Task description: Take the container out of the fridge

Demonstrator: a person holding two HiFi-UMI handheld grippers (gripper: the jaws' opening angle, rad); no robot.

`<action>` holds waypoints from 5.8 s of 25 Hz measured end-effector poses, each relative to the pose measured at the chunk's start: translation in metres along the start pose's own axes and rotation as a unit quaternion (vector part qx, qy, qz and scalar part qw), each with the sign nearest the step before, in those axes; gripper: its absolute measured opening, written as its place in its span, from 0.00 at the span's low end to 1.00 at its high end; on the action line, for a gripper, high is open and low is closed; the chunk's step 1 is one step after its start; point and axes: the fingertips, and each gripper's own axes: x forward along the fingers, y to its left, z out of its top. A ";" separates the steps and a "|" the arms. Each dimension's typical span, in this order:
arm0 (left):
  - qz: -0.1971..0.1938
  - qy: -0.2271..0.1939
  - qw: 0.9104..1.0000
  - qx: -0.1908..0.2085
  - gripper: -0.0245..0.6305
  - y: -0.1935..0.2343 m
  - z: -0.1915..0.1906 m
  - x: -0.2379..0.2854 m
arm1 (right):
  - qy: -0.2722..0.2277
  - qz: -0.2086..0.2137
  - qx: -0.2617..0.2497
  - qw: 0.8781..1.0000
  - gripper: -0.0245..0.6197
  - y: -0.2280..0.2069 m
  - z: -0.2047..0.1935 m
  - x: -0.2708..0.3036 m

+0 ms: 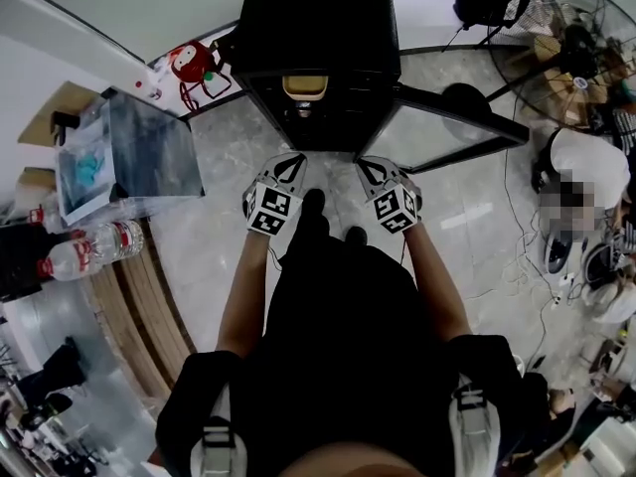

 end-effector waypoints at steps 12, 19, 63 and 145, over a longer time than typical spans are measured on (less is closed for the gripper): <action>-0.013 -0.005 1.000 0.015 0.07 0.045 0.008 0.016 | 0.012 -0.008 0.011 1.000 0.04 -0.009 0.013 0.030; -0.031 -0.008 0.999 0.033 0.07 0.066 0.016 0.031 | 0.021 -0.022 0.024 0.999 0.04 -0.017 0.014 0.043; -0.159 0.029 0.961 0.226 0.25 0.114 0.029 0.137 | 0.071 -0.139 0.114 0.981 0.04 -0.074 -0.001 0.089; -0.124 0.120 0.943 0.286 0.09 0.036 0.022 0.098 | 0.033 -0.094 0.106 0.989 0.04 -0.054 -0.023 0.004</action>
